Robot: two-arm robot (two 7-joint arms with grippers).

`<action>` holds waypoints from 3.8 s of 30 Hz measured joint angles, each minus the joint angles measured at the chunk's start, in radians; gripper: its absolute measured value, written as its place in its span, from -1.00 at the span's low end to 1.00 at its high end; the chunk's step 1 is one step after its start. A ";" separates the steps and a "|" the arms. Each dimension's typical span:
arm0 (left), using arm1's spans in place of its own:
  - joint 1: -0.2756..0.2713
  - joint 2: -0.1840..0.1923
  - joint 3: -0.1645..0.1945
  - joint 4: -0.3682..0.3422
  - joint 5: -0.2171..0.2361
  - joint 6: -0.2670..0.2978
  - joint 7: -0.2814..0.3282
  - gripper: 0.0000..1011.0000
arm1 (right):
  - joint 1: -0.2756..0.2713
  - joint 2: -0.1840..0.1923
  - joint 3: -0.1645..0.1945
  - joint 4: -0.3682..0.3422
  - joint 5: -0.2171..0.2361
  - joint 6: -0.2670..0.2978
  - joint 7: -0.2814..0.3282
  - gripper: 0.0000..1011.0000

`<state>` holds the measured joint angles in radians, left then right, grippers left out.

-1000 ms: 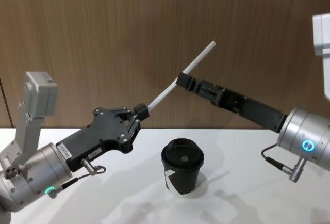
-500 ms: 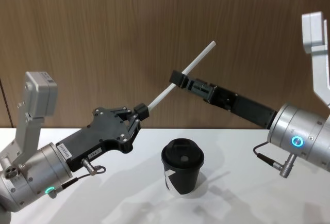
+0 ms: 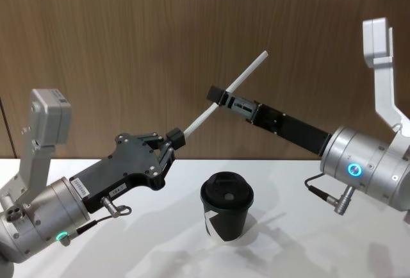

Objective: Pick up the straw with one hand, pass it to the other hand, and insert it into the cup.

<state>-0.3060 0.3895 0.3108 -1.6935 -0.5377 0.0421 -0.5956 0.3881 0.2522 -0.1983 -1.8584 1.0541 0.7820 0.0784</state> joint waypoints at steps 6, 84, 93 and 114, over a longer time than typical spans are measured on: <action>0.000 0.000 0.000 0.000 0.000 0.000 0.000 -1.00 | 0.008 -0.009 -0.005 0.018 0.002 -0.008 -0.012 0.98; 0.000 0.000 0.000 0.000 0.000 0.000 0.000 -0.40 | 0.030 -0.024 -0.020 0.055 0.037 -0.015 -0.062 -0.96; 0.000 0.000 0.000 0.000 0.000 0.000 0.000 0.20 | 0.030 0.005 -0.041 0.051 0.000 -0.052 -0.034 -0.98; 0.000 0.000 0.000 0.000 0.000 0.000 0.000 0.98 | 0.023 0.138 -0.152 0.031 -0.232 -0.288 0.091 -0.98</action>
<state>-0.3060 0.3895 0.3108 -1.6935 -0.5377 0.0421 -0.5956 0.4109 0.3907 -0.3502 -1.8273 0.8226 0.4936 0.1693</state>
